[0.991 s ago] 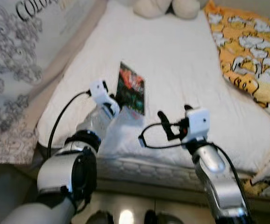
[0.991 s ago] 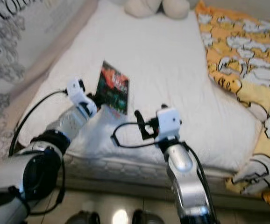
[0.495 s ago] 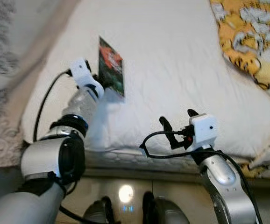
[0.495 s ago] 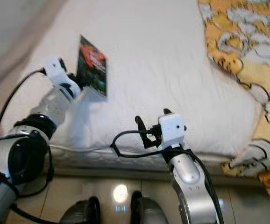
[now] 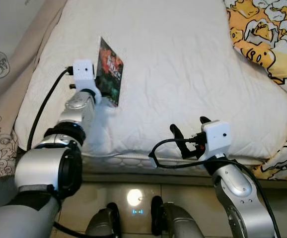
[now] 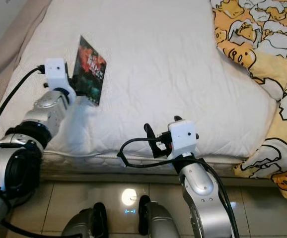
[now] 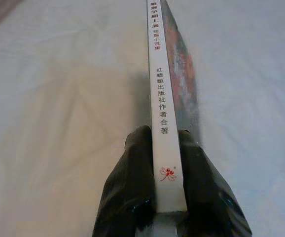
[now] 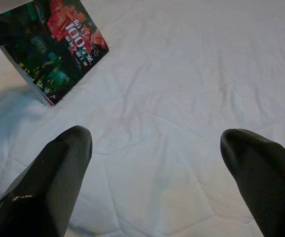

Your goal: Clean up the room

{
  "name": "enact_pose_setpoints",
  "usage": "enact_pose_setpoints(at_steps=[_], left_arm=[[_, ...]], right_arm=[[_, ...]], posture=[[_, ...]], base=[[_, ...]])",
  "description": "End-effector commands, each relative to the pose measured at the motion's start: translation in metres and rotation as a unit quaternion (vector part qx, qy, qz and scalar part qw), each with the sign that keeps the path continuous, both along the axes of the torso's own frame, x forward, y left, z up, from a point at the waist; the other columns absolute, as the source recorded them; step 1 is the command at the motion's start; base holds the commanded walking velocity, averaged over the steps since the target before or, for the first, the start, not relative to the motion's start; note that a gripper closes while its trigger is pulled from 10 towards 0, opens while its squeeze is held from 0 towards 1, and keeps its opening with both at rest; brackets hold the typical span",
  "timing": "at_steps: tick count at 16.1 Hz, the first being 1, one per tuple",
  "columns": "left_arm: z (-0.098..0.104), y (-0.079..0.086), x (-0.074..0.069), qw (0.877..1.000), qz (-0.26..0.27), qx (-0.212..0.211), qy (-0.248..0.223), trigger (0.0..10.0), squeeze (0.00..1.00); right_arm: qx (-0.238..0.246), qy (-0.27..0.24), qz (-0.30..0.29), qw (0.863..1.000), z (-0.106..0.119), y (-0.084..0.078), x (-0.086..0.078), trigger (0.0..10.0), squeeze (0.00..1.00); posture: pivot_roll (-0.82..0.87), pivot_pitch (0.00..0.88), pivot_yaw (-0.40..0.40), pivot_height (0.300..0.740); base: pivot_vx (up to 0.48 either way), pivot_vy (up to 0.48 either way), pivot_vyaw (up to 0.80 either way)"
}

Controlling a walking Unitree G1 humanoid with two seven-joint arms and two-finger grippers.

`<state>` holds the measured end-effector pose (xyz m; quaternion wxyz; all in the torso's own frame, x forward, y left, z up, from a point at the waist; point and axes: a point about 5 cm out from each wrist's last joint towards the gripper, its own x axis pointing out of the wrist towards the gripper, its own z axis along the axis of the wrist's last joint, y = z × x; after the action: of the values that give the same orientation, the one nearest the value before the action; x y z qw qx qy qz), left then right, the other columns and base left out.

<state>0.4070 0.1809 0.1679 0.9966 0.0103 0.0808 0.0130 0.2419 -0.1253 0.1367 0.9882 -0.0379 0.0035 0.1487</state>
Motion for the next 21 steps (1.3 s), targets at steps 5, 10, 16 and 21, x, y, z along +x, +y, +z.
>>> enact_pose_setpoints(at_steps=[5,10,16,21], left_arm=[[-0.044,0.016,-0.018,0.993,0.020,0.065,0.101,10.0,0.00],[-0.036,0.013,-0.014,0.994,0.022,0.065,0.086,10.0,0.00],[-0.037,0.022,-0.016,0.993,0.050,0.067,0.088,10.0,1.00],[-0.036,0.028,-0.017,0.991,0.057,0.083,0.087,10.0,1.00]], right_arm=[[-0.004,0.004,0.001,1.000,0.001,0.001,0.000,10.0,0.16],[-0.009,0.005,0.003,1.000,0.000,0.000,0.002,10.0,0.16],[-0.011,0.007,0.003,1.000,-0.002,-0.001,0.004,10.0,0.15],[-0.007,0.003,0.006,1.000,-0.001,0.003,0.010,10.0,0.16]], posture=[[-0.31,0.275,-0.024,0.740],[-0.30,0.258,-0.022,0.740],[-0.30,0.247,-0.025,0.740],[-0.28,0.229,-0.025,0.740]], base=[[0.000,0.000,0.00],[0.000,0.000,0.00],[0.000,0.000,0.00],[0.000,0.000,0.00]])
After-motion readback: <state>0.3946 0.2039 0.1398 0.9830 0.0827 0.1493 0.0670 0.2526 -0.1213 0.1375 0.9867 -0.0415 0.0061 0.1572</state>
